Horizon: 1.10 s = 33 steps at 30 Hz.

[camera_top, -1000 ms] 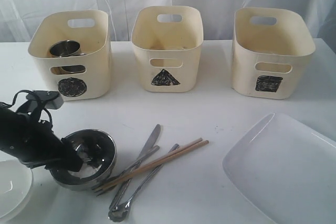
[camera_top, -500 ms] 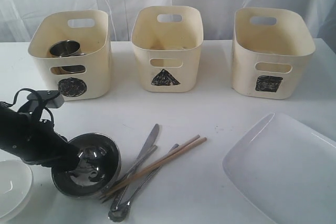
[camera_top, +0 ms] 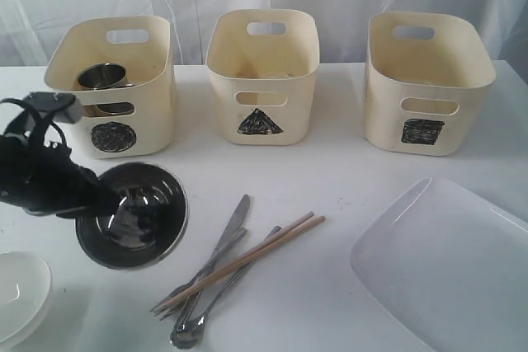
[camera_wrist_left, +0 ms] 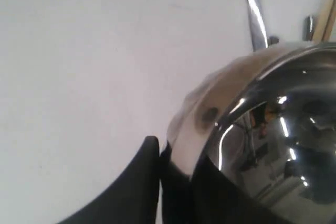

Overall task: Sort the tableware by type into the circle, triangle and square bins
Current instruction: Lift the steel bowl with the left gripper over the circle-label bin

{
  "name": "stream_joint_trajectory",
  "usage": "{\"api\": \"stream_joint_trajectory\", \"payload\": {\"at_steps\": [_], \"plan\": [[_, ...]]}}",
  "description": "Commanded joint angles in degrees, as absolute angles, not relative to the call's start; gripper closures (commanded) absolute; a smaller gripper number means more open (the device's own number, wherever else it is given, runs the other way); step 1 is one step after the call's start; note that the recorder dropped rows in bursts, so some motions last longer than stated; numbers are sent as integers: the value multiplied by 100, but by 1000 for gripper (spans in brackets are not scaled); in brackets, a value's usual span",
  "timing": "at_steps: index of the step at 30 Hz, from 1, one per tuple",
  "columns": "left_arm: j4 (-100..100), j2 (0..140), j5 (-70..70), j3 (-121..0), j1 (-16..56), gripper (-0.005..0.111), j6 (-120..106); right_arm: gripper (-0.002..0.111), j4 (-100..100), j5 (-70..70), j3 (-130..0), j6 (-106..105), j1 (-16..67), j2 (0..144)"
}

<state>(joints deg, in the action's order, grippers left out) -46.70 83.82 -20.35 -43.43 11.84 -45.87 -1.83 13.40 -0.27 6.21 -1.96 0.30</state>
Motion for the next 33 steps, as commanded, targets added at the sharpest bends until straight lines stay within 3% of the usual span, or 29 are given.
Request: {"api": "stream_joint_trajectory", "payload": {"at_steps": [1,18,33], "plan": [[-4755,7793,-1856,-4409,1209,107,-4497,108,-216,1322,0,628,-170,0],[-4769,6282,-405,-4409,1209,107,-4333,108,-216,1322,0,628,-170,0],[-4623,6317,2113,-4409,1209,107,-3521,108,-216,1322,0,628,-170,0]]}}
